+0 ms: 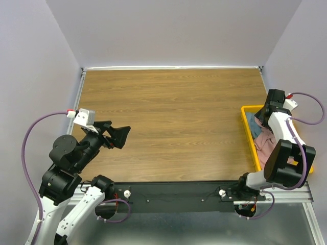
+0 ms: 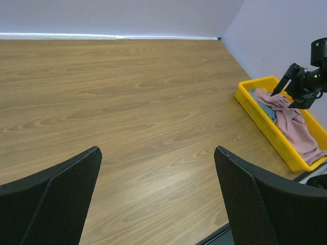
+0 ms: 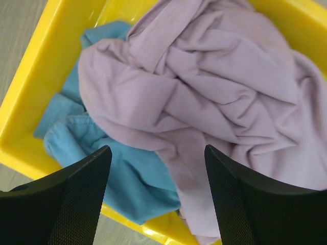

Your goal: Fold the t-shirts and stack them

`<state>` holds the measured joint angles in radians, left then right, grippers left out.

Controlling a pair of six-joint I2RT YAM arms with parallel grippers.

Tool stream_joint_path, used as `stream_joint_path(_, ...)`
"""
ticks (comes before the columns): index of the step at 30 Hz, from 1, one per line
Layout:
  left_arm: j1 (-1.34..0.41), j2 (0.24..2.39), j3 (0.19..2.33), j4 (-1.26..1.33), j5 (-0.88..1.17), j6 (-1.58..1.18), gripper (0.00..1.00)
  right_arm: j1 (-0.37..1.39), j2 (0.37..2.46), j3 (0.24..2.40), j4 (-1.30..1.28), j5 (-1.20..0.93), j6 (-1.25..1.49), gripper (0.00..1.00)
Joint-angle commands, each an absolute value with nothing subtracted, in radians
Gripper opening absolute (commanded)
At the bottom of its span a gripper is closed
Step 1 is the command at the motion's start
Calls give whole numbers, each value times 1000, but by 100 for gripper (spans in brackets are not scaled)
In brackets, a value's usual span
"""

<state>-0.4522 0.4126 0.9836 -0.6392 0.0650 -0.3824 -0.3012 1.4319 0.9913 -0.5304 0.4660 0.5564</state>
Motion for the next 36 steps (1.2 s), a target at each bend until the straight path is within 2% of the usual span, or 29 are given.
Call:
stream_joint_path(1, -457, 429, 989, -670, 81, -402, 99, -304, 1459, 956, -468, 374, 523, 80)
stream_joint_path(7, -457, 446, 996, -670, 87, -437, 98, -304, 1480, 902, -463, 457, 508, 72)
stream_joint_path(10, -456, 445, 996, -680, 84, -451, 98, -304, 1499, 888, -463, 494, 497, 64)
stream_joint_path(13, -456, 436, 993, -689, 80, -465, 98, -304, 1496, 879, -463, 509, 488, 53)
stream_joint_path(14, -457, 433, 992, -690, 80, -469, 98, -304, 1490, 879, -465, 515, 485, 44)
stream_joint_path(16, -457, 430, 991, -696, 77, -475, 98, -304, 1454, 885, -471, 523, 476, 34)
stream_joint_path(17, -457, 426, 989, -696, 77, -479, 98, -304, 1436, 890, -479, 528, 469, 24)
stream_joint_path(23, -457, 433, 985, -681, 77, -492, 98, -304, 1316, 992, -554, 522, 422, 1)
stream_joint_path(32, -457, 453, 980, -655, 80, -492, 98, -304, 1224, 1138, -629, 508, 368, 1)
stream_joint_path(36, -457, 453, 966, -646, 84, -495, 98, -304, 1262, 1102, -630, 471, 371, 14)
